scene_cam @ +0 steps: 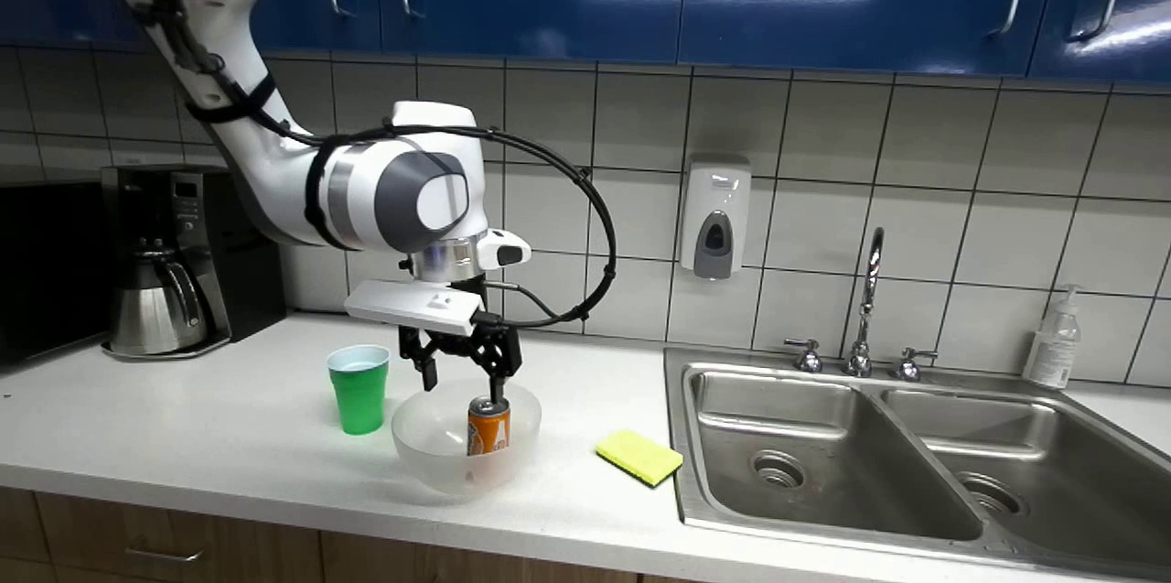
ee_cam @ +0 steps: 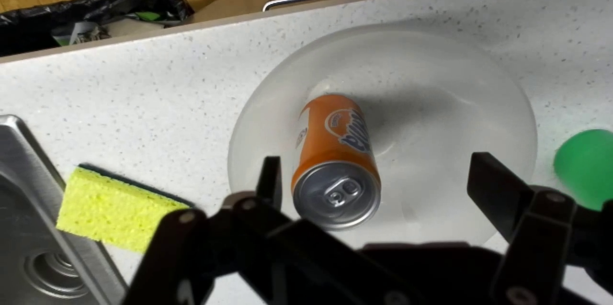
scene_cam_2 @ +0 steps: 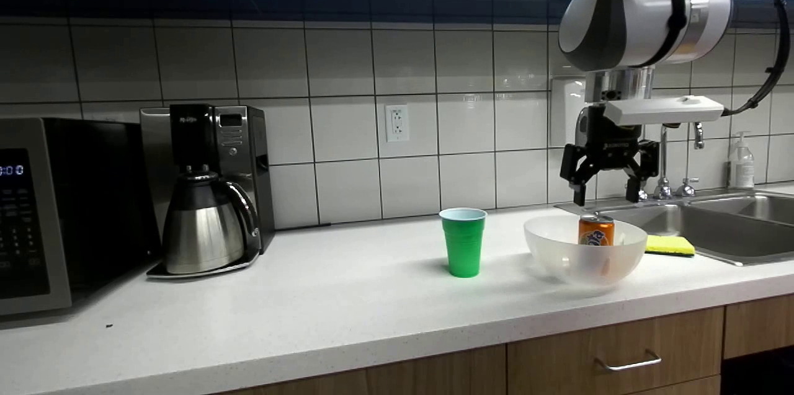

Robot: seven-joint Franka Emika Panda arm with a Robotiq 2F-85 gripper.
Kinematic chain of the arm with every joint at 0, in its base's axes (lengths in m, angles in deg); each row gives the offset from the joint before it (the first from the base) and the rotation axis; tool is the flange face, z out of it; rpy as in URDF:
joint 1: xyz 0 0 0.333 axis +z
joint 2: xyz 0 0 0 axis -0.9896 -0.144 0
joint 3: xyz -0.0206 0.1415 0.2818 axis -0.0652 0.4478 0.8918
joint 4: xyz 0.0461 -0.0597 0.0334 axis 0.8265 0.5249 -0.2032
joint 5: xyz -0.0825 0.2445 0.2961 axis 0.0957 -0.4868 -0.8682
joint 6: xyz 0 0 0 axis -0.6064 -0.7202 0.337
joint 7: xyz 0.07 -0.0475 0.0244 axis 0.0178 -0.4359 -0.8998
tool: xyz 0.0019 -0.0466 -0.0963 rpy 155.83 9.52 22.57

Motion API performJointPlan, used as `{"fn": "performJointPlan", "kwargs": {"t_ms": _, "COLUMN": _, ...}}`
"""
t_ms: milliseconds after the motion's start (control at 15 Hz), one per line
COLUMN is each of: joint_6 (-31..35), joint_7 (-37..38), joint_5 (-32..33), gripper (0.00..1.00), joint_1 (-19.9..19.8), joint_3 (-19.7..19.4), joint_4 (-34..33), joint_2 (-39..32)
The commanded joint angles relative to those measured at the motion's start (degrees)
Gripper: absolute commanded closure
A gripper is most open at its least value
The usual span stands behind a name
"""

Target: Remove the orange can from the bowl and put it on the counter

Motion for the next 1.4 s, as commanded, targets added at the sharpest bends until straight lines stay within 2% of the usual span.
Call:
{"fn": "performJointPlan", "kwargs": {"t_ms": 0, "joint_6": 0.07, "joint_7": 2.7, "joint_5": 4.08, "gripper": 0.0, "joint_1": -0.97, "joint_3": -0.13, "joint_4": -4.25, "joint_2": -4.53}}
{"fn": "performJointPlan", "kwargs": {"t_ms": 267, "joint_6": 0.43, "joint_7": 4.47, "joint_5": 6.28, "gripper": 0.0, "joint_1": -0.63, "joint_3": -0.62, "joint_4": -6.6, "joint_2": -8.21}}
{"fn": "performJointPlan", "kwargs": {"t_ms": 1333, "joint_6": 2.9, "joint_7": 6.89, "joint_5": 4.59, "gripper": 0.0, "joint_1": 0.21, "joint_3": -0.82, "joint_4": -12.83, "joint_2": -18.42}}
